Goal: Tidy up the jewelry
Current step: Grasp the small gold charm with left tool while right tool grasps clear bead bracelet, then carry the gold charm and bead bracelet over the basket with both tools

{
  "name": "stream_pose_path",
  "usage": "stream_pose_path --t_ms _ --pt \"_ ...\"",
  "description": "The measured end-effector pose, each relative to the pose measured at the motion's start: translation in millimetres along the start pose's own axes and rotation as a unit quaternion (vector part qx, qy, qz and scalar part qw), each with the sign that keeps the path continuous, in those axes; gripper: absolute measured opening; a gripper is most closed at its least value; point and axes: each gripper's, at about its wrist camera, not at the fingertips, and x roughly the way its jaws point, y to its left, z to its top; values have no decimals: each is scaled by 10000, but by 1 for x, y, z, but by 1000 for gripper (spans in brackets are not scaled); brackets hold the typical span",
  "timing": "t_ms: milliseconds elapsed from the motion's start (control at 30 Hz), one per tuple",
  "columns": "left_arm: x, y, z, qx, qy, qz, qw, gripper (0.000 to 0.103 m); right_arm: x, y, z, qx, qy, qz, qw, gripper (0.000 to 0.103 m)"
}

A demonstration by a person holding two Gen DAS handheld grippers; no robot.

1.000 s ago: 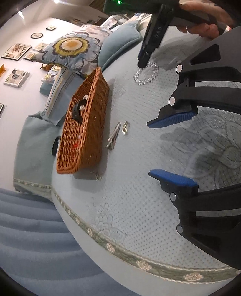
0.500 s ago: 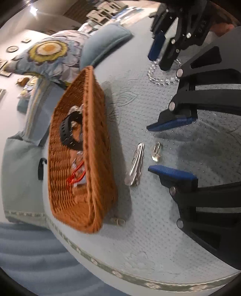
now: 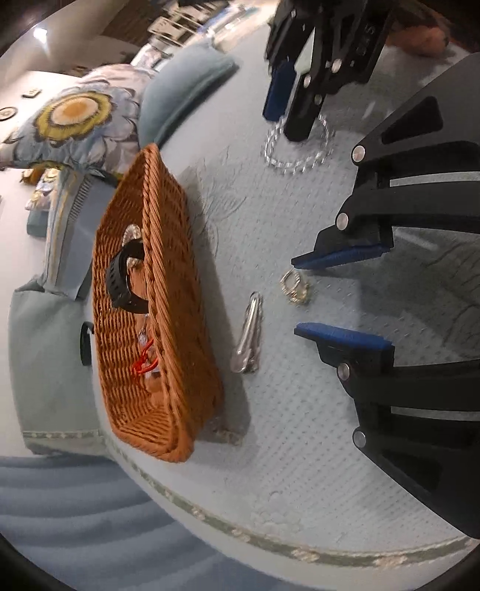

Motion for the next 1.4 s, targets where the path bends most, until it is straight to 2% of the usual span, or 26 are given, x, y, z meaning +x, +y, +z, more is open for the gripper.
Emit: stream_pose_path --t_ms 167,200,233,300,333,500,767,933,1233,1400 --pt "6 -9 4 254 29 198 9995 29 4 6 2 -113 38 -179 9998 39" --pt "5 -9 4 273 17 189 9994 24 5 9 1 -187 29 -283 9994 36" --pt "5 -10 4 309 -1 176 9994 13 5 11 1 -241 20 -324 9992 31" --pt "3 -13 3 359 -43 180 9992 12 5 15 1 -306 9 -292 9991 9" --pt "2 -13 3 373 -71 132 9992 12 5 14 1 -293 1 -298 9991 7" --pt "-10 -16 -1 411 -295 -53 9987 12 1 10 0 -195 -81 -181 9996 6" --pt "-26 -8 -8 147 -566 -203 9981 12 -10 5 3 -11 -313 -93 9995 6" --pt "-24 -7 -8 91 -540 -227 9982 12 -7 -5 3 151 -135 232 9995 6" --pt "-24 -4 -9 69 -562 -266 9980 12 -9 4 3 -12 -254 43 9997 6" --pt "-28 -2 -9 11 -638 -279 9976 12 -23 4 5 24 -533 55 9986 6"
